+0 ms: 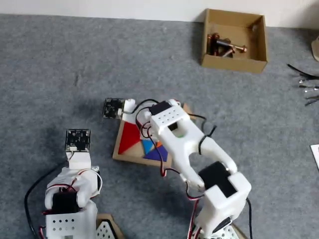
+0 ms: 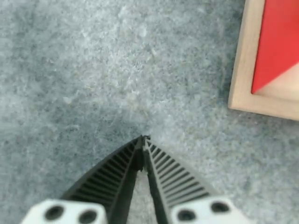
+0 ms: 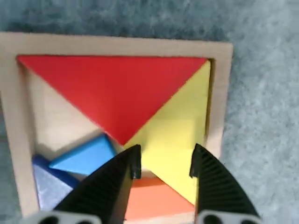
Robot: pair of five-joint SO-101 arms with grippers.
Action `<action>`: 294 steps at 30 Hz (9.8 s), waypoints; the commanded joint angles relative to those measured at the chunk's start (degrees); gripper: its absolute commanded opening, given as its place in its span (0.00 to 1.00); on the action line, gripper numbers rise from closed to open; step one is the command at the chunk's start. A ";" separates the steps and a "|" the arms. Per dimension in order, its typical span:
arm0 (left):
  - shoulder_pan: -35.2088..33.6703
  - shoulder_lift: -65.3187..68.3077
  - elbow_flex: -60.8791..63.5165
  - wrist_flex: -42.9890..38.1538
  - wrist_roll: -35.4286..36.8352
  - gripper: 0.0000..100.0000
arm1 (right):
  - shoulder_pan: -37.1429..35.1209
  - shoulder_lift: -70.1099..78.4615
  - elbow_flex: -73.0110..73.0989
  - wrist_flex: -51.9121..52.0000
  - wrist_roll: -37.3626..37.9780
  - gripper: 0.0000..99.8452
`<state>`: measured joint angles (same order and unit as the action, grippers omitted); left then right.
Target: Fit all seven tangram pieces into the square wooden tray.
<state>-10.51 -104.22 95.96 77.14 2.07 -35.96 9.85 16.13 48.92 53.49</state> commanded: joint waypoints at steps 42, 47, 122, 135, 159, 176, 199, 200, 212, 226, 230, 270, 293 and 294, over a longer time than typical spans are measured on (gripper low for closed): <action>-0.75 -0.40 1.19 0.00 -0.44 0.01 | -6.90 -8.57 7.52 -1.27 -18.02 0.03; -0.84 -0.40 1.19 0.00 -0.35 0.01 | -7.87 -8.66 4.88 -1.27 -19.52 0.03; -5.76 -0.40 1.19 0.09 -0.35 0.01 | 18.51 -8.48 -6.99 23.16 -31.21 0.03; -5.67 -0.40 1.19 0.09 -0.35 0.01 | 20.35 -8.04 -6.81 24.92 -31.03 0.03; -0.13 -0.40 1.19 0.09 -0.35 0.01 | 21.58 -0.75 -5.85 21.14 -8.44 0.19; -0.13 -0.40 1.19 0.09 -0.35 0.01 | 16.57 3.74 -6.29 20.53 5.10 0.28; -0.22 -0.40 1.19 0.09 -0.35 0.01 | 16.92 4.26 -5.85 19.38 0.70 0.10; -0.22 -0.40 1.19 0.09 -0.35 0.01 | 17.27 4.26 -6.11 20.35 0.70 0.09; -0.22 -0.40 1.19 0.09 -0.35 0.01 | 18.33 0.22 -15.34 29.23 -6.77 0.05; -3.47 -0.40 1.19 0.09 -0.44 0.01 | 1.19 -11.65 -15.08 30.99 -33.49 0.05; -3.47 -0.40 1.19 0.09 -0.44 0.01 | -2.95 -11.56 -7.96 24.04 -37.71 0.05; -3.56 -0.40 1.19 0.09 -0.44 0.01 | -7.96 -11.12 9.36 6.64 -52.22 0.16; -3.56 -0.40 1.19 0.09 -0.44 0.01 | -11.65 -11.38 12.79 3.56 -53.89 0.22; -3.56 -0.40 1.19 0.09 -0.44 0.01 | -11.65 -11.38 12.79 3.56 -53.98 0.22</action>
<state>-13.23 -104.22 95.96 77.14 2.07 -46.68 1.41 29.05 53.49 0.13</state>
